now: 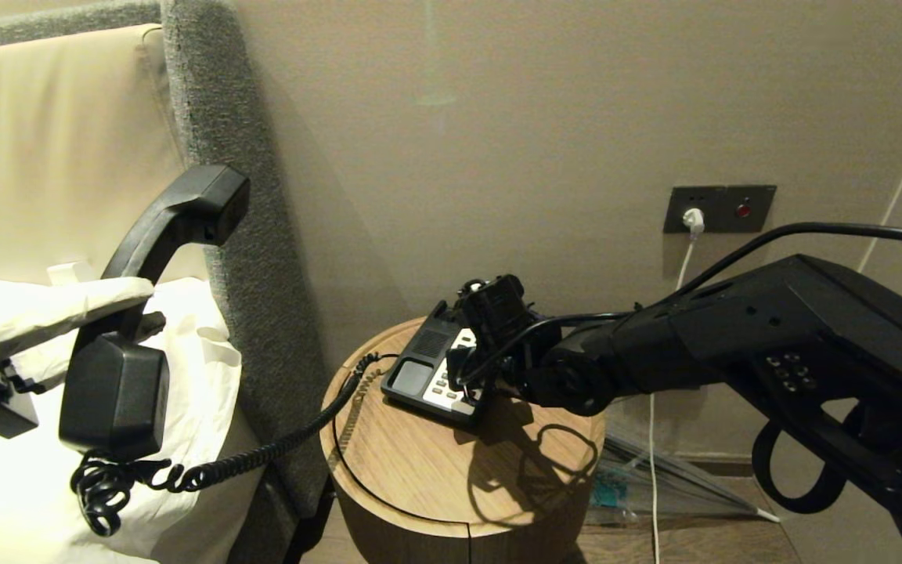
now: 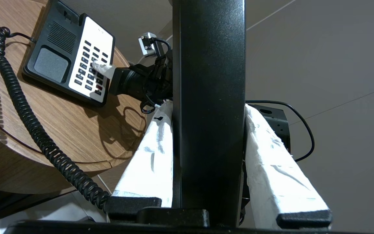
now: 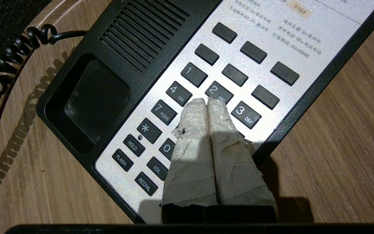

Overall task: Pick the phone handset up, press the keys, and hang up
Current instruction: Dial the number

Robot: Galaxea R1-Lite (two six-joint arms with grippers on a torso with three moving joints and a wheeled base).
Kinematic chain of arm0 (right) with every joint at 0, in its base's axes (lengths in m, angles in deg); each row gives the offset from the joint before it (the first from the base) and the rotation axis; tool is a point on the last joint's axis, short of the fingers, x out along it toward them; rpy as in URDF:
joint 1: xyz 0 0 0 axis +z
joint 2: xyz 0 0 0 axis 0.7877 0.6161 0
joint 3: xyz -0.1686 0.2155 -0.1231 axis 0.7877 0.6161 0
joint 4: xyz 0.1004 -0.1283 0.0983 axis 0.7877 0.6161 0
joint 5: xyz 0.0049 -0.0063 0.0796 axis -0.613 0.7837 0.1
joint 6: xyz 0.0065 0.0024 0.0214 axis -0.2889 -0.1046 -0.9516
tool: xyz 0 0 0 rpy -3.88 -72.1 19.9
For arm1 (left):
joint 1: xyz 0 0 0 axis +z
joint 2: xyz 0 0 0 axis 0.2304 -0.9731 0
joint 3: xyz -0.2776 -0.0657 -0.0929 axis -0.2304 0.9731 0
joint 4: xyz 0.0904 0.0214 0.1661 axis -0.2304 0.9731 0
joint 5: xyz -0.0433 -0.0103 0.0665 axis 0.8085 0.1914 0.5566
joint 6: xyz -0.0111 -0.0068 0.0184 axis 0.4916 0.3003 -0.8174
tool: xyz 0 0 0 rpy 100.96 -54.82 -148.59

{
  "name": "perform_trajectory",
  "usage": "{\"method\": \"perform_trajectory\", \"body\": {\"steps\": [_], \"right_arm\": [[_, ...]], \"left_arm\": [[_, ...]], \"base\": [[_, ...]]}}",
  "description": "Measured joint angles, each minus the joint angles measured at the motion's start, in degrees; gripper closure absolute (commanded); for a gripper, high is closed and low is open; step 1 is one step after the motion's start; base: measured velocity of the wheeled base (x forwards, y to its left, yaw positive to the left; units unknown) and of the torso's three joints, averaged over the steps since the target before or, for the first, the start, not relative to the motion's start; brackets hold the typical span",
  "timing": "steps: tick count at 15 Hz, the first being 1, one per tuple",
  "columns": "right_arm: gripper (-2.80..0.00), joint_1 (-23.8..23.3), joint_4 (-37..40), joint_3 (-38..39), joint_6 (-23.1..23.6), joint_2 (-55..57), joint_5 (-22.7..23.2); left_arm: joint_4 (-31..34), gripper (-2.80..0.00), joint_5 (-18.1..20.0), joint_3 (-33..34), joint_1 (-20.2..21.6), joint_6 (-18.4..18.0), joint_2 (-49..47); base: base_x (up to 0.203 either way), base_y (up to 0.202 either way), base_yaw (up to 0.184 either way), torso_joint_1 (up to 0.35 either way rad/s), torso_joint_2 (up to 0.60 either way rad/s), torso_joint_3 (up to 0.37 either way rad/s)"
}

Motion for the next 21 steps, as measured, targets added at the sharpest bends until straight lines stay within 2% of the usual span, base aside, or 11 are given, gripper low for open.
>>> {"method": "perform_trajectory", "body": {"steps": [8, 15, 21], "right_arm": [[0.00, 0.35, 0.65, -0.52, -0.03, -2.55, 0.09], [0.00, 1.90, 1.06, 3.70, -0.16, -4.48, 0.34], [0.00, 2.50, 0.90, 3.86, -0.29, -4.01, 0.36]], "left_arm": [[0.13, 0.00, 0.00, 0.00, 0.00, 0.00, 0.26], [0.20, 0.00, 0.06, 0.00, 0.00, 0.01, 0.80], [0.20, 0.00, 0.04, 0.00, 0.02, 0.01, 0.80]], "base": [[0.000, 0.000, 0.000, 0.000, 0.00, 0.000], [0.000, 0.000, 0.000, 0.000, 0.00, 0.000], [0.000, 0.000, 0.000, 0.000, 0.00, 0.000]]}}
